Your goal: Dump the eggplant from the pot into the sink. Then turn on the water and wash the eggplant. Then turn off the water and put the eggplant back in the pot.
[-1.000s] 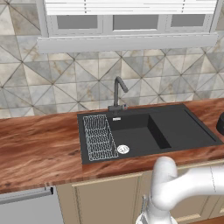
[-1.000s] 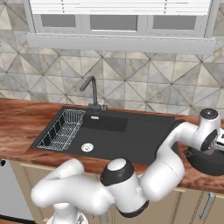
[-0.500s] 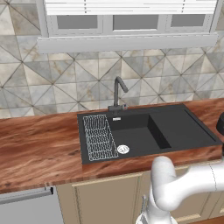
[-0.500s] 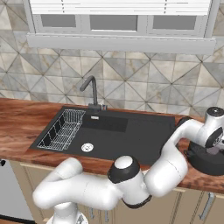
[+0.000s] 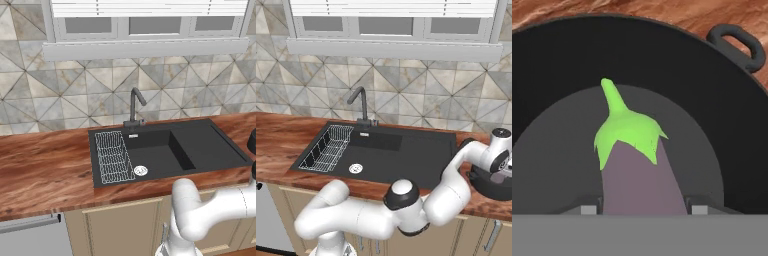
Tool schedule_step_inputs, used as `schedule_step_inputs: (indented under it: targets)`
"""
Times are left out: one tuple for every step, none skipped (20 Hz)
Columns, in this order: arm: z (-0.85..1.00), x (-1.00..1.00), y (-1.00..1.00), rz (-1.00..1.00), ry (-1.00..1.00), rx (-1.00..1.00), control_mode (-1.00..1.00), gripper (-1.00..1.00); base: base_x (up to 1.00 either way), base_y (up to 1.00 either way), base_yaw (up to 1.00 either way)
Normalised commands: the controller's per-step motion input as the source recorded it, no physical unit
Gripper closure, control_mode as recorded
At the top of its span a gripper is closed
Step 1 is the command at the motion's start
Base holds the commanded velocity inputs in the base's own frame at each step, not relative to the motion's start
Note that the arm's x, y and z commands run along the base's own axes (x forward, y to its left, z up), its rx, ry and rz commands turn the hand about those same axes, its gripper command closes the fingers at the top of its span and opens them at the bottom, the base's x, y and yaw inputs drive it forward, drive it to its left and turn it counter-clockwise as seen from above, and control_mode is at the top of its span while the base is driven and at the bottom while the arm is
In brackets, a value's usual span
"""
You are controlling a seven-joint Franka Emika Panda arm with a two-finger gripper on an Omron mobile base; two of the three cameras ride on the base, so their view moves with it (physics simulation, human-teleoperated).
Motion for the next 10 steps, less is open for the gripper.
schedule_step_inputs:
  targets:
    - [-0.22,-0.03,0.0,0.0,0.02,0.01,-1.0,1.0,0.0,0.0,0.0]
    - [-0.16,-0.05,0.0,0.0,0.02,0.0,-1.0,-1.0,0.0,0.0,0.0]
    - [-0.13,0.0,0.0,0.0,0.03,0.01,-1.0,-1.0,0.0,0.0,0.0]
    - [-0.13,0.0,0.0,0.0,0.01,0.01,-1.0,-1.0,0.0,0.0,0.0]
    - [-0.05,0.0,0.0,0.0,0.01,0.01,-1.0,-1.0,0.0,0.0,0.0]
    - [0.0,0.0,0.0,0.0,0.0,0.01,-1.0,-1.0,0.0,0.0,0.0]
    - [0.0,0.0,0.0,0.0,0.0,0.01,-1.0,-1.0,0.0,0.0,0.0]
    - [0.0,-0.03,0.0,0.0,0.0,0.01,-1.0,-1.0,0.0,0.0,0.0]
    - [0.0,-0.09,0.0,0.0,0.0,0.01,-1.0,-1.0,0.0,0.0,0.0]
    - [0.01,-0.13,0.0,0.0,0.0,0.02,-1.0,-1.0,0.0,0.0,0.0]
